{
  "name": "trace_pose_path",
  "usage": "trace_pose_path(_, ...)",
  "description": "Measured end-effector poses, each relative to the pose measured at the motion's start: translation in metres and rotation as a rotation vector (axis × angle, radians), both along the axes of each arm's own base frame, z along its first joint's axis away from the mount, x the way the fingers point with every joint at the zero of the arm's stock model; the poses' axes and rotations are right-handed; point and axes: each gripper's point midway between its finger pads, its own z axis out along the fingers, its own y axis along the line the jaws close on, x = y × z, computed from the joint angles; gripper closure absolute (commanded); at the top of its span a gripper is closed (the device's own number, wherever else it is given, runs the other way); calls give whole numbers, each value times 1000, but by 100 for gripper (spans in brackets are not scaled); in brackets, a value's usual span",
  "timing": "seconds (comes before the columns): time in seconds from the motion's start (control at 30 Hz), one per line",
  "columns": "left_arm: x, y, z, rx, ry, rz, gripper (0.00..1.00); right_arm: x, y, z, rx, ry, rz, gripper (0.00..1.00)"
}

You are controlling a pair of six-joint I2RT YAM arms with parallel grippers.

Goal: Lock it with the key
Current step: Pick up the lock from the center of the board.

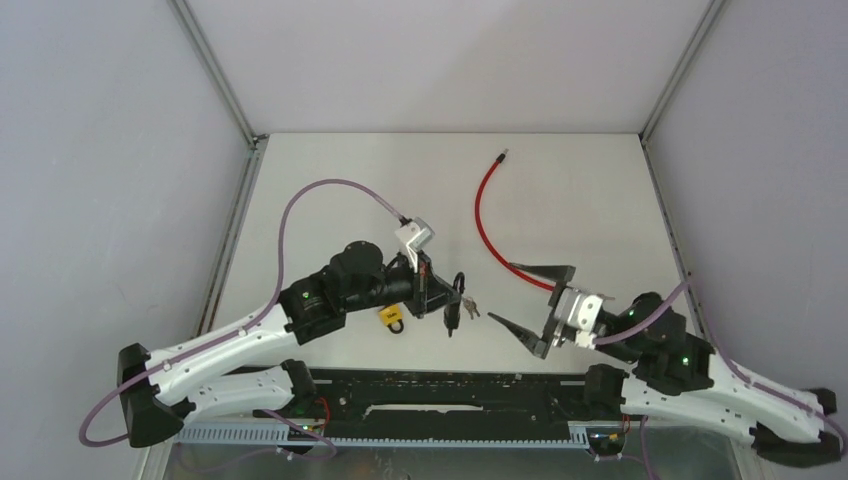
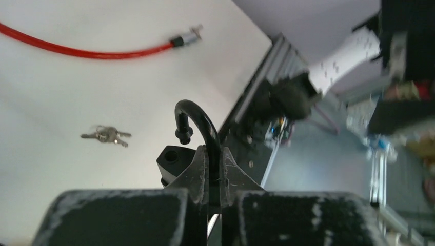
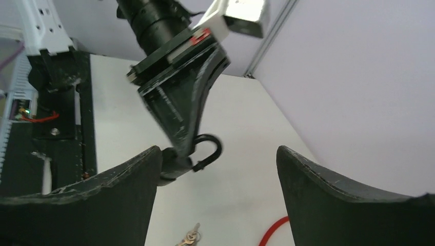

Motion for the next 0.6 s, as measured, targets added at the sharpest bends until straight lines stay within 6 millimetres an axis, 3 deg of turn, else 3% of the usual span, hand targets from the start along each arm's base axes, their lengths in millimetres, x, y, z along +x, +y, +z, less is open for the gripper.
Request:
trace_pose_path(0.1,-25,6,-12,72,-54,-165,100,0,-9,20,2,41,45,27)
trace_pose_path(0.2,-45,16,-16,112,-117,-292,100,-4,-8,21,-41,80,107,29)
trace_pose_path(0.4,-73,31,-2,144,-220,-482,100,-23,13,-20,-201,253,316,37)
trace_pose_path(0.6,-91,26,8,168,-260,-622,100,-32,31,-46,-279,366,435,42)
